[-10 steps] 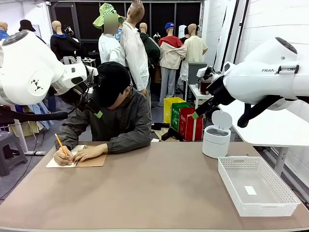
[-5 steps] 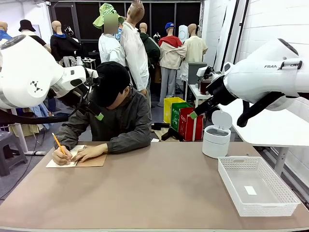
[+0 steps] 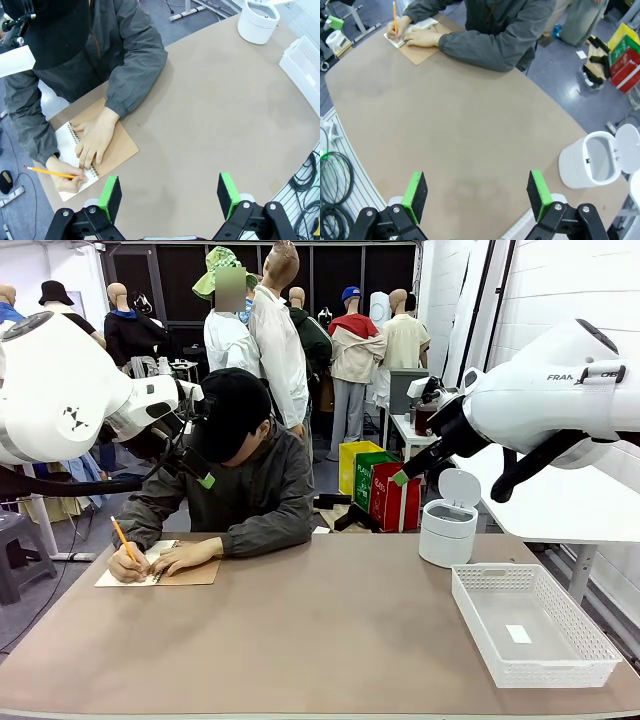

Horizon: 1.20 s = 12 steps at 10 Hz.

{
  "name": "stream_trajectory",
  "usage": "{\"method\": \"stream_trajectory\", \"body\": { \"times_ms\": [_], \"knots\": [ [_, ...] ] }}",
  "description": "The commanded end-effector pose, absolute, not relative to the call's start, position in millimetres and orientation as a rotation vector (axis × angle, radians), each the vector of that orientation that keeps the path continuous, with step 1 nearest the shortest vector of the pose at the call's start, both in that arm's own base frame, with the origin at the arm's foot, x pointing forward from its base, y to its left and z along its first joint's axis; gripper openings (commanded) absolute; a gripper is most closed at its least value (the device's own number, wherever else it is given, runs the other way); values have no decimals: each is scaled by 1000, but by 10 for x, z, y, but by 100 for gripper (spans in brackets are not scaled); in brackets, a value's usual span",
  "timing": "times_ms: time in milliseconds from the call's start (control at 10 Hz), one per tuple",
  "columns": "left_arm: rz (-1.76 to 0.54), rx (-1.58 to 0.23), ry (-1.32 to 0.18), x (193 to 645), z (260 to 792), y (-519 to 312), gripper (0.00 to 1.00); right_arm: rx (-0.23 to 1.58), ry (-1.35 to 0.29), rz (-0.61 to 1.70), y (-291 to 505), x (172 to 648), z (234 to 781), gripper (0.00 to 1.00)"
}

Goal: Sort the paper based on its condition.
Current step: If a person hands you a paper, place it in the Organizing basket , and if it's crumpled, put it in the Trash can.

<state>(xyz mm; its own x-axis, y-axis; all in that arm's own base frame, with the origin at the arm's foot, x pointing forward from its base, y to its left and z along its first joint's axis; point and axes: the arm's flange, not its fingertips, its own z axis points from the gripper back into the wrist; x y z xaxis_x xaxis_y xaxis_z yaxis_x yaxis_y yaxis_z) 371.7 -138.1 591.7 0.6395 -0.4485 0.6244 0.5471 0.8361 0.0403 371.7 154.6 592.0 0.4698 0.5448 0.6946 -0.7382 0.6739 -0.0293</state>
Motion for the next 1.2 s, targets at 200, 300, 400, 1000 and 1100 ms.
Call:
{"method": "stream_trajectory", "body": {
  "times_ms": [200,300,400,1000,1100],
  "knots": [
    [-569,-158,-671,3721,5937,-1373,100,297,-734,801,1544,3717,5915,100],
    [-569,-158,-671,3721,5937,-1373,100,297,-734,801,1544,3717,5915,100],
    [-569,-158,-671,3721,5937,-1373,100,297,-734,801,1544,3717,5915,100],
    [-569,-158,-671,3721,5937,-1373,100,297,-734,801,1544,3717,5915,100],
    [-569,-158,-671,3721,5937,-1373,100,297,-734,801,1544,3717,5915,100]
  ]
}}
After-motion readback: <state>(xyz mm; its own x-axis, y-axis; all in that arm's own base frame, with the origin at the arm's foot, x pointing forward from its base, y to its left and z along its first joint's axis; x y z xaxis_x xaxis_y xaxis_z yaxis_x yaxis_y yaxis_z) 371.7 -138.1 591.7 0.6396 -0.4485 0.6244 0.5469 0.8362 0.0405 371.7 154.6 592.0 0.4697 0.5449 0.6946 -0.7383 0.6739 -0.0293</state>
